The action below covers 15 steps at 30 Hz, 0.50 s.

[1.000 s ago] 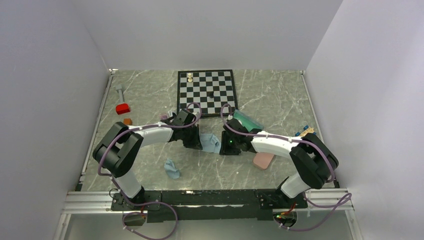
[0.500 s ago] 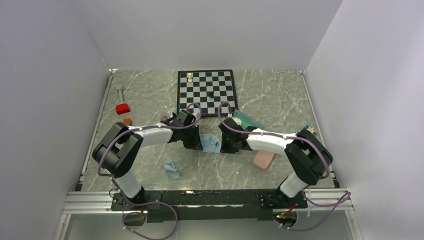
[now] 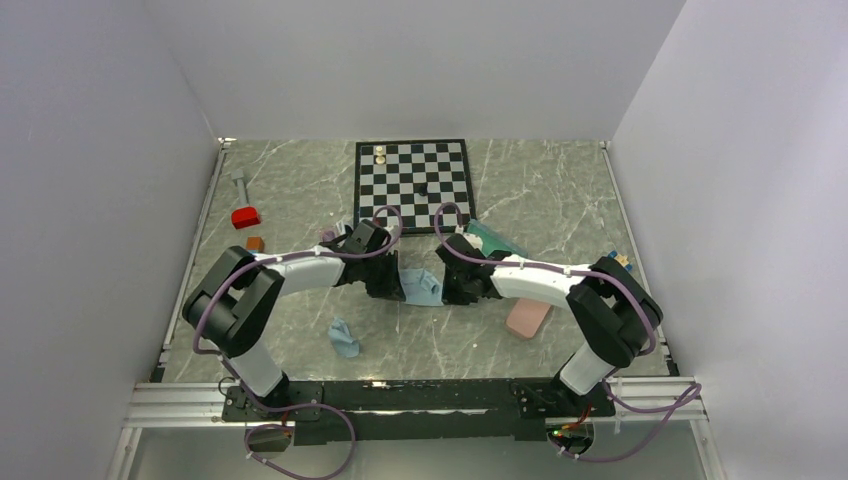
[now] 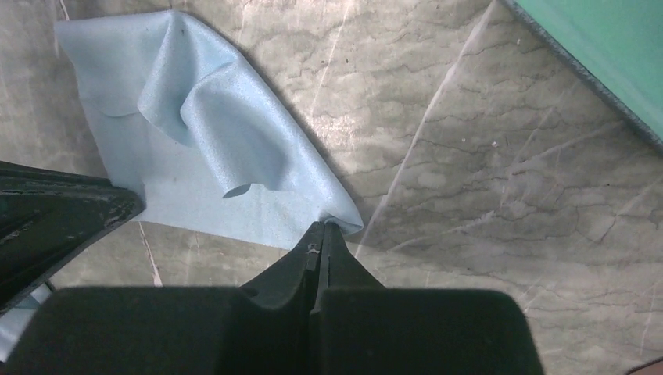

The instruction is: Organize the sunglasses

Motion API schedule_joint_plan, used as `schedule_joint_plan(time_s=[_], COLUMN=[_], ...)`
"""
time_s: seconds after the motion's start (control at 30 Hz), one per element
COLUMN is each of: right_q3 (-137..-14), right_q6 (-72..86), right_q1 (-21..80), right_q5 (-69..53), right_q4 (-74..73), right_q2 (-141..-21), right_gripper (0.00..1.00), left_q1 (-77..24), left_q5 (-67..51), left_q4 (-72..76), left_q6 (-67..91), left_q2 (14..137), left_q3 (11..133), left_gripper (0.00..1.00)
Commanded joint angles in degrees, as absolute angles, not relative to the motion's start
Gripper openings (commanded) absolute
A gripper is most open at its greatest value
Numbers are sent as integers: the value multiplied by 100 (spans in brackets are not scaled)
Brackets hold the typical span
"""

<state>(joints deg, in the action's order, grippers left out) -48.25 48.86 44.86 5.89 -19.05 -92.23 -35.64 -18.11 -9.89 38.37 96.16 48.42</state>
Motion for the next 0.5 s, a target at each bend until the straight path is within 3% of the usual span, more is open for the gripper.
schedule_joint_plan(time_s=[0.0, 0.23, 0.47], right_q3=[-4908, -5292, -5681], right_q6=[4418, 4002, 3917], right_q1=[4491, 4267, 3455], right_q5=[296, -1368, -2383], right_q4=[-2075, -2452, -2963], right_q2=[-8915, -8985, -9077], right_gripper=[0, 0, 0], left_q1=[-3599, -3610, -3590], left_q5=[-1947, -2000, -1681], left_q4=[-1221, -1468, -1836], left_q6=[3747, 3586, 3649], left_q2=[9048, 8083, 7962], left_q3=[4836, 4853, 5253], left_gripper=[0, 0, 0])
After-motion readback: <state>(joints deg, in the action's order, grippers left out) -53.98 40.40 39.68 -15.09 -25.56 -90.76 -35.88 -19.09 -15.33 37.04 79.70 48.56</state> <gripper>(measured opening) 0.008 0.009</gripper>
